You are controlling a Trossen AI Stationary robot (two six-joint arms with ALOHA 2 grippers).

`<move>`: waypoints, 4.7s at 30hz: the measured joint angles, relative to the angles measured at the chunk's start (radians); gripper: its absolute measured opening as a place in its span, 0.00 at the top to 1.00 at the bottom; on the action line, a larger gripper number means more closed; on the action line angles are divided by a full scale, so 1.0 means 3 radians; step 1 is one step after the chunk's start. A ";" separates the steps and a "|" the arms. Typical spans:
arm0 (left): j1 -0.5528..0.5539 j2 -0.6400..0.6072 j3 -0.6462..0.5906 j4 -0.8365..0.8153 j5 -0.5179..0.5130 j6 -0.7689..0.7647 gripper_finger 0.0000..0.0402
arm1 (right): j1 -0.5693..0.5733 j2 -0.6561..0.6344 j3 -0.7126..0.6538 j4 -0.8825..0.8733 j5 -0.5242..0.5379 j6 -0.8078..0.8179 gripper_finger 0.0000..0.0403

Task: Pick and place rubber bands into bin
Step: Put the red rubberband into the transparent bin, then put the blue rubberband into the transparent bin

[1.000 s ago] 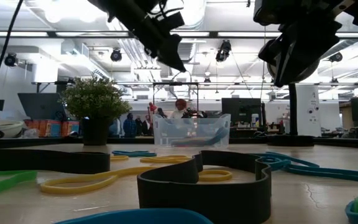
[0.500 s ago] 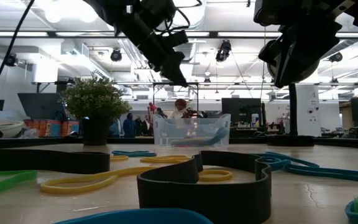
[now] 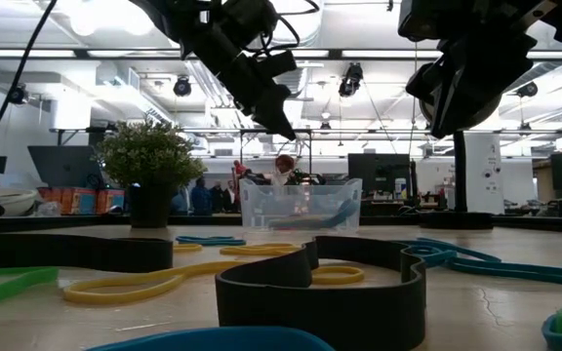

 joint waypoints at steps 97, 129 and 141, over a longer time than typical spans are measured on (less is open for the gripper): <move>-0.1502 -0.0459 -0.0703 -0.1332 0.0672 -0.1260 0.81 | -0.0132 0.0985 -0.0079 0.0871 -0.0464 -0.0901 0.86; -0.1506 -0.0460 -0.0704 -0.1323 0.0671 -0.1246 0.81 | -0.0147 0.1018 -0.0106 0.0850 -0.0426 -0.0748 0.98; -0.1503 -0.0460 -0.0718 -0.1320 0.0671 -0.1226 0.81 | -0.0145 0.0089 0.0101 0.0405 0.0148 -0.0721 0.98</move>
